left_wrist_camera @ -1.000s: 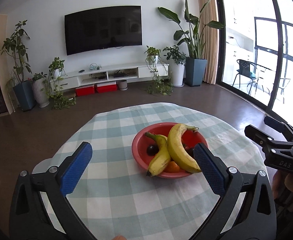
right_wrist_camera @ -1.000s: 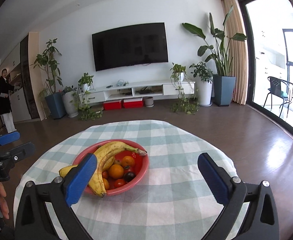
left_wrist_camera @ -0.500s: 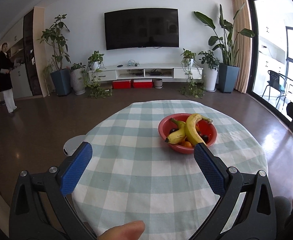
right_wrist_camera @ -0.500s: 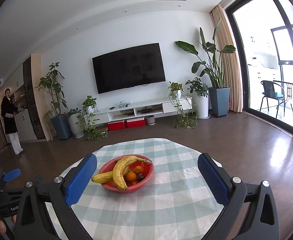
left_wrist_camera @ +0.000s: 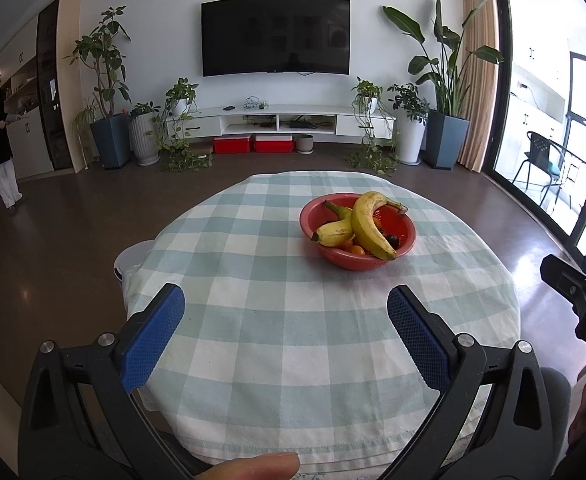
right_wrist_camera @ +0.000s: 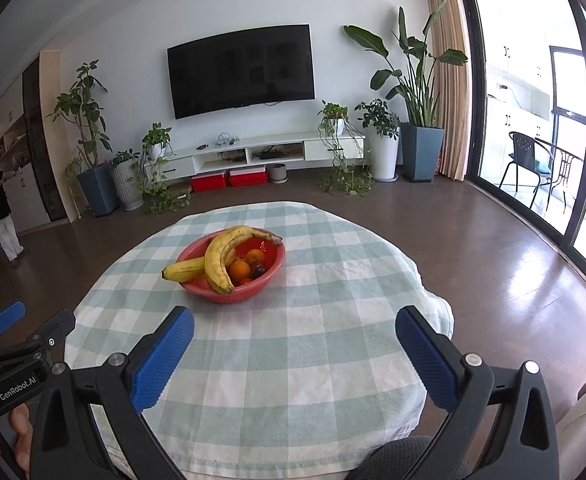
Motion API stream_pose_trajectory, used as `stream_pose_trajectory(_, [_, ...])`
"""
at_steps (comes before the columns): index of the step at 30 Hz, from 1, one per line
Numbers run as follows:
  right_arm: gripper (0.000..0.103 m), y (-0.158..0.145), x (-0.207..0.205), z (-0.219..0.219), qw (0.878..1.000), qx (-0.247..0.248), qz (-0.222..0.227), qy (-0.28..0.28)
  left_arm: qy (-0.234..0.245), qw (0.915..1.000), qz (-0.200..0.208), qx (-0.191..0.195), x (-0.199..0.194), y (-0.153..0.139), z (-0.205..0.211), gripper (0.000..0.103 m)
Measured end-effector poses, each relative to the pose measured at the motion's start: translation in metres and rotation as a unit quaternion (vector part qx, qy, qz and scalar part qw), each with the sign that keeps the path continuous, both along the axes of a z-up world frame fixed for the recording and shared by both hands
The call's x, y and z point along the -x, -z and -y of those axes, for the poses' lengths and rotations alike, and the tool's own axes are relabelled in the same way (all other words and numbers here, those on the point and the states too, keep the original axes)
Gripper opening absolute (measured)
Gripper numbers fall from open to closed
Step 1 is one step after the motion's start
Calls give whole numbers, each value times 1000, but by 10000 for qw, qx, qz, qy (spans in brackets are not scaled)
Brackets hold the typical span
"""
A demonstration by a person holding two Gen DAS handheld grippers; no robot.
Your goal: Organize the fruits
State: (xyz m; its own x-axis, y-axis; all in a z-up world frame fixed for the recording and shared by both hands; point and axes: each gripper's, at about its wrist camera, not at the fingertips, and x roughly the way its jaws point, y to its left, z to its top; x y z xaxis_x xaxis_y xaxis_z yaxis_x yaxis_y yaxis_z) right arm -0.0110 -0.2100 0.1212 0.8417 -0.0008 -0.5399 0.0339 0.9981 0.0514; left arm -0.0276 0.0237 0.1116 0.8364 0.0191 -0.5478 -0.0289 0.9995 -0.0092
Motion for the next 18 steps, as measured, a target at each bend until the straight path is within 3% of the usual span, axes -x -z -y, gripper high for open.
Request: stream_pose_trajectory(18, [103,9,5,-12,9997,106,-195,-109,16,9998,-195,65,-5,15,3,103])
